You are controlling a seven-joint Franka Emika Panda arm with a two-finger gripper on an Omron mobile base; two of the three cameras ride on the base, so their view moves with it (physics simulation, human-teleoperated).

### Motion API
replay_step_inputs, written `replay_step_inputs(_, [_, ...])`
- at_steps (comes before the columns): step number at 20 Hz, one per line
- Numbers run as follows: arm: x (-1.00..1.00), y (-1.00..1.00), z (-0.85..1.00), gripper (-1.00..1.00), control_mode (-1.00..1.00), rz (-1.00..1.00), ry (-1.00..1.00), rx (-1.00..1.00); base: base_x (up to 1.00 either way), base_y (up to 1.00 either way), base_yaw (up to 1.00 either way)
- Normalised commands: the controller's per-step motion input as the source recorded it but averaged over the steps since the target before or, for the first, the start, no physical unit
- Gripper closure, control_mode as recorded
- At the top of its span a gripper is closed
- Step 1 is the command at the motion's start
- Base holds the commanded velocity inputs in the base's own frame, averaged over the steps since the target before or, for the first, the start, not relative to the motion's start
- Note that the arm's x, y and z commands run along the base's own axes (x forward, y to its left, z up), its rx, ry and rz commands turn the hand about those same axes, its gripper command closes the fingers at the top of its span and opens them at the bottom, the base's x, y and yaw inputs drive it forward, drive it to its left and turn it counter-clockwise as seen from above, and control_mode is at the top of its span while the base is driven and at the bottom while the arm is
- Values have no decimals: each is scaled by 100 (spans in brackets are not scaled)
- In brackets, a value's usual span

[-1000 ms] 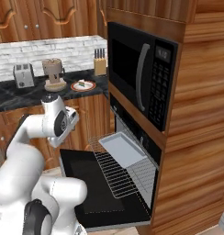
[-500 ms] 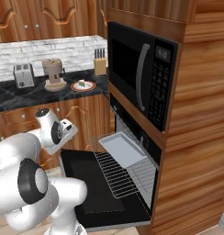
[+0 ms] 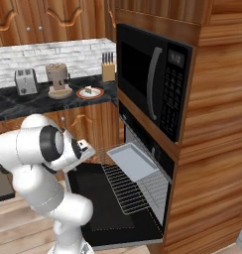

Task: Take the baked cake out of the oven and place it on the plate for cooling. Then close the oven door.

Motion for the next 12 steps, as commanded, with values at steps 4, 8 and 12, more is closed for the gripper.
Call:
replay_step_inputs(4, [55,-39,-65,-100,-100,-8,0,0,0,0,0])
replay_step_inputs(8, [30,-16,-68,-100,-100,-5,0,-2,0,0,0])
replay_step_inputs(12, [0,0,-58,-100,-100,-4,0,0,0,0,0])
